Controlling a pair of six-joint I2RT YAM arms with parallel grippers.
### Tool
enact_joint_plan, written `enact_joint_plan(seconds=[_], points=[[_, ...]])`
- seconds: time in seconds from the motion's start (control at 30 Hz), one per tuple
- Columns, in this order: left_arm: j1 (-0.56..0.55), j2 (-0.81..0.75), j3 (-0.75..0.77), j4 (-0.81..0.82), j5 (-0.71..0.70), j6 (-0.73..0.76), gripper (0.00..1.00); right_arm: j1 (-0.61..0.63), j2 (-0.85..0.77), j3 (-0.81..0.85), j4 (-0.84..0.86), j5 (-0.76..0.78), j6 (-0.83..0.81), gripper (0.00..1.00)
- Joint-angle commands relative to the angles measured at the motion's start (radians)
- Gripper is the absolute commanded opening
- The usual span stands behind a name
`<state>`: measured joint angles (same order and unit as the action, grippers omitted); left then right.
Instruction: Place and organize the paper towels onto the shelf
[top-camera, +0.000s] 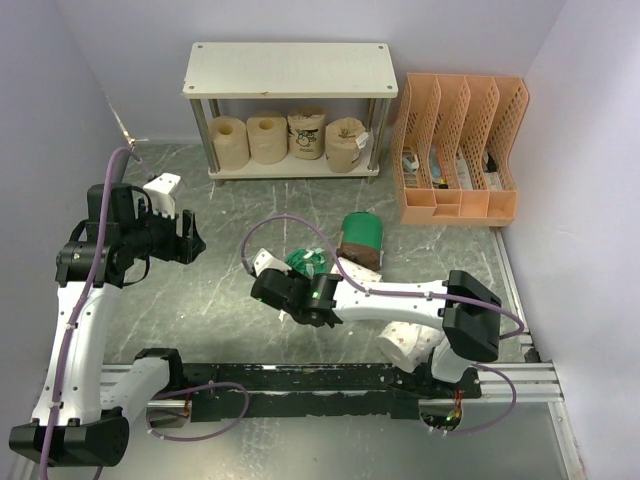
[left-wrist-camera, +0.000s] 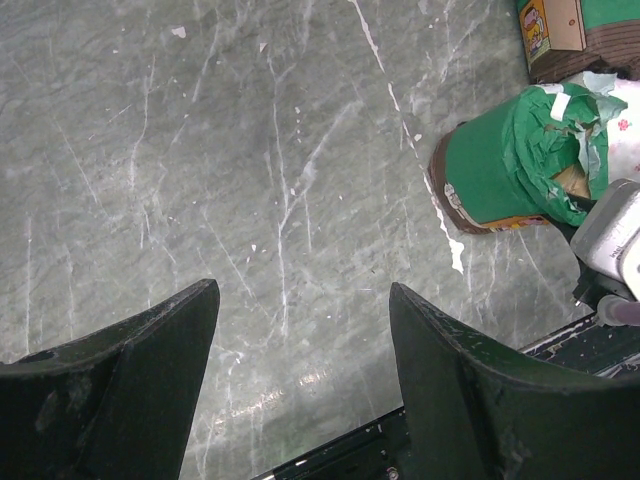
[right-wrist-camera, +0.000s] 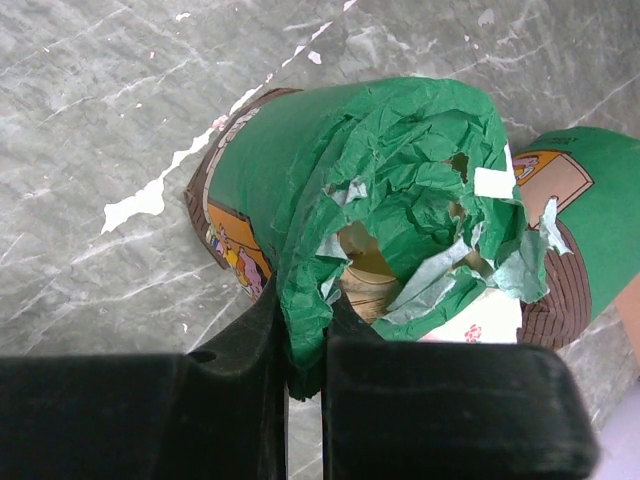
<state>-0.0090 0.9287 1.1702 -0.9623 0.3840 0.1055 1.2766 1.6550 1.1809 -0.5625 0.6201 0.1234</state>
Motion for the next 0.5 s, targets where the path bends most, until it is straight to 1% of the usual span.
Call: enact_joint_plan(seconds=[0.0,0.3,0.4,0.47], points=[[0.012,-0.011,0.002,0.014,0.02,0.008,0.79,0.002,-0.01,0.041,-0.096,-0.004,0.031,0.0],[0.019,-0.018,-0.001,0.016,0.023,0.009,0.79,0.007,-0.066,0.238,-0.233,0.116,0.016,0.0],[0.02,-0.015,0.0,0.016,0.024,0.009,0.79,0.007,-0.061,0.32,-0.307,0.187,0.033,0.0],[0.02,-0.014,0.0,0.016,0.027,0.009,0.79,0.007,-0.047,0.37,-0.365,0.274,0.062,0.0]])
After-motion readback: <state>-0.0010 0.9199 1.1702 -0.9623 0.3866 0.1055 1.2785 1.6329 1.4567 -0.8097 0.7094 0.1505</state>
